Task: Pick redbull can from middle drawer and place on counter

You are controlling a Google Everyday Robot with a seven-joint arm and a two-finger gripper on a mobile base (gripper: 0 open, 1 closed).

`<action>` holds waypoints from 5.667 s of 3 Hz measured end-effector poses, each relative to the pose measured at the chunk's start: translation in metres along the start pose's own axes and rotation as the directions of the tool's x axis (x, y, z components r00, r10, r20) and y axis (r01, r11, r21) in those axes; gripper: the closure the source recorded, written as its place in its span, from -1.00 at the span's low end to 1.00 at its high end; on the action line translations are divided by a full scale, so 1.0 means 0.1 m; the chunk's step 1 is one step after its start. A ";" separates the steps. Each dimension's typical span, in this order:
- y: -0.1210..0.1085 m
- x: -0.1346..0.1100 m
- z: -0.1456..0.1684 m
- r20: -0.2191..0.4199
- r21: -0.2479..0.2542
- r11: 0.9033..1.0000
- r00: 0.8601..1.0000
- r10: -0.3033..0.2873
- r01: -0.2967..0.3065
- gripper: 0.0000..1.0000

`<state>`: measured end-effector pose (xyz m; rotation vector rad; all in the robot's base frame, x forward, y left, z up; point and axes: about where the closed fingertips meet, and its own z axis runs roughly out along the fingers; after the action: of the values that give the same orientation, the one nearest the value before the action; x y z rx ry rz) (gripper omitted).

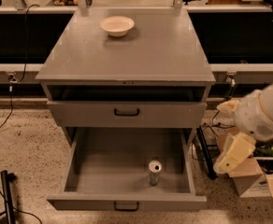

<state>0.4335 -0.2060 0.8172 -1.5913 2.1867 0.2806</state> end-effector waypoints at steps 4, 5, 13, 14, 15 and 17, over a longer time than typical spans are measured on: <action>0.09 -0.21 0.65 0.306 0.080 0.995 0.948 -0.088 0.067 -1.00; -0.09 -0.29 0.67 0.317 0.156 0.984 0.939 -0.133 0.087 -1.00; -0.12 0.08 3.14 0.658 0.097 0.985 0.733 -0.171 0.143 -1.00; -0.02 0.14 3.39 0.665 0.062 0.987 0.732 -0.150 0.147 -1.00; 0.02 0.16 3.55 0.661 0.016 0.993 0.743 -0.100 0.119 -1.00; -0.13 0.21 3.76 0.684 -0.035 0.999 0.729 0.004 0.027 -0.80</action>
Offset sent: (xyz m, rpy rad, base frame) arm -0.0104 0.0048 0.0061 0.1003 -0.0506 0.0236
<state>0.5207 -0.0779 0.4732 -1.2333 1.5866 0.7823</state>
